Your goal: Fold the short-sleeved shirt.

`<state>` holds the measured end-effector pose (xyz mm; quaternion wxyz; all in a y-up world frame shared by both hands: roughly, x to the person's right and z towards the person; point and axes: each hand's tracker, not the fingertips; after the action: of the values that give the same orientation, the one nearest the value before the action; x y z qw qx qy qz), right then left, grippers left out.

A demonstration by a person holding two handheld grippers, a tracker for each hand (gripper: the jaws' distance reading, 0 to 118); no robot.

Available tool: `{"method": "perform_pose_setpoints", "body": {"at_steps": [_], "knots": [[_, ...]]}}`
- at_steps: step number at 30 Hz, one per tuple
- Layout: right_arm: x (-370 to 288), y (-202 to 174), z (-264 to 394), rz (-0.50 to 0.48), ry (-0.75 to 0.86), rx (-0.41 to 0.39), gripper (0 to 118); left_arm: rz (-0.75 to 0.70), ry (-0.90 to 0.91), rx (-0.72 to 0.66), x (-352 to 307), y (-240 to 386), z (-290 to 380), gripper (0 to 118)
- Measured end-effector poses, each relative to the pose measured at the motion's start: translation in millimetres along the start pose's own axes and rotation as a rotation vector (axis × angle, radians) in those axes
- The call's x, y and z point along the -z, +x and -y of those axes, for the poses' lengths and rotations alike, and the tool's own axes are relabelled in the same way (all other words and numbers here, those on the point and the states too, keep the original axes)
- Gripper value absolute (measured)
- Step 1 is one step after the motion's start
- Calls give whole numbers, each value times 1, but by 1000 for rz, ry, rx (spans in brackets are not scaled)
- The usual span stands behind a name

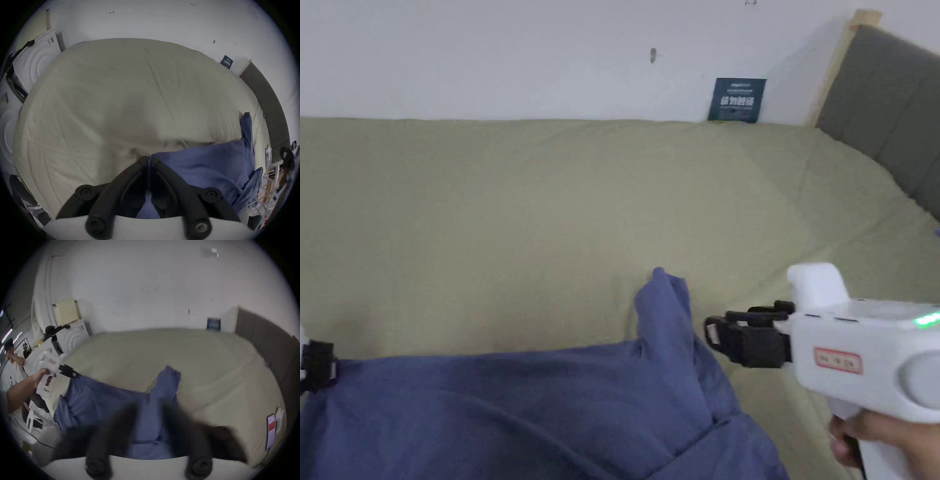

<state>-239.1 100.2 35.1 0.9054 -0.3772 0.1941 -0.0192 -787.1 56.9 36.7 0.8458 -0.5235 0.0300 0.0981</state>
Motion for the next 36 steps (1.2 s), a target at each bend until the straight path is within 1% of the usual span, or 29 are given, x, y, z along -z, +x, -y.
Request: {"method": "perform_pose_setpoints", "body": {"at_steps": [1,2,3,5,6,7,8,10,11,12,13,14,16,17,18,20,21,23,24,25,27,28,32,36], "knots": [[27,10,-7,1,-130,30,118,10,-5,-12,2,-2,-1,3],[41,18,-12,-3,-169,69,117,18,-9,-19,2,-3,-1,3],[59,26,-21,-31,-165,110,117,17,-12,-21,2,-2,0,3],[89,36,-29,14,-225,162,117,9,-14,-19,4,-3,1,3],[109,42,-16,44,-279,173,117,3,-18,-14,6,-4,0,3],[124,46,-12,47,-316,192,116,1,-23,-10,7,-4,1,3],[135,49,-8,60,-354,207,110,1,-27,-8,7,-4,1,3],[152,57,-5,58,-417,237,85,-4,-32,-6,9,-6,0,3],[156,59,-3,59,-412,241,80,-4,-32,-7,9,-7,-1,3],[160,58,-1,75,-420,238,80,-3,-33,-9,10,-8,-2,3],[162,57,1,106,-420,214,72,-3,-35,-10,11,-11,-3,3],[157,56,1,72,-409,219,72,-3,-39,-12,12,-11,-4,3],[155,54,-1,78,-414,220,71,1,-41,-14,13,-11,-6,3],[152,50,-2,86,-415,214,67,-2,-41,-13,13,-9,-5,3],[151,51,-4,107,-431,177,59,-6,-39,-10,14,-7,-5,3],[147,49,-5,153,-432,84,3,-4,-35,-9,13,-4,-5,3],[142,48,-5,117,-426,126,1,0,-33,-7,13,-3,-5,3],[132,47,-5,107,-403,122,1,1,-28,-5,10,1,-3,3],[128,45,-6,42,-403,138,1,2,-23,1,8,2,-3,3],[123,44,-8,43,-393,149,1,3,-19,4,6,2,-2,3],[111,40,-11,51,-357,137,1,8,-11,4,1,0,-1,3],[103,40,-14,34,-333,130,1,13,0,-7,-2,-2,-2,3],[74,41,-29,-19,-231,166,1,64,30,-100,-19,-15,-4,3],[53,44,-46,-31,-178,177,1,79,54,-133,-29,-26,-11,3]]}}
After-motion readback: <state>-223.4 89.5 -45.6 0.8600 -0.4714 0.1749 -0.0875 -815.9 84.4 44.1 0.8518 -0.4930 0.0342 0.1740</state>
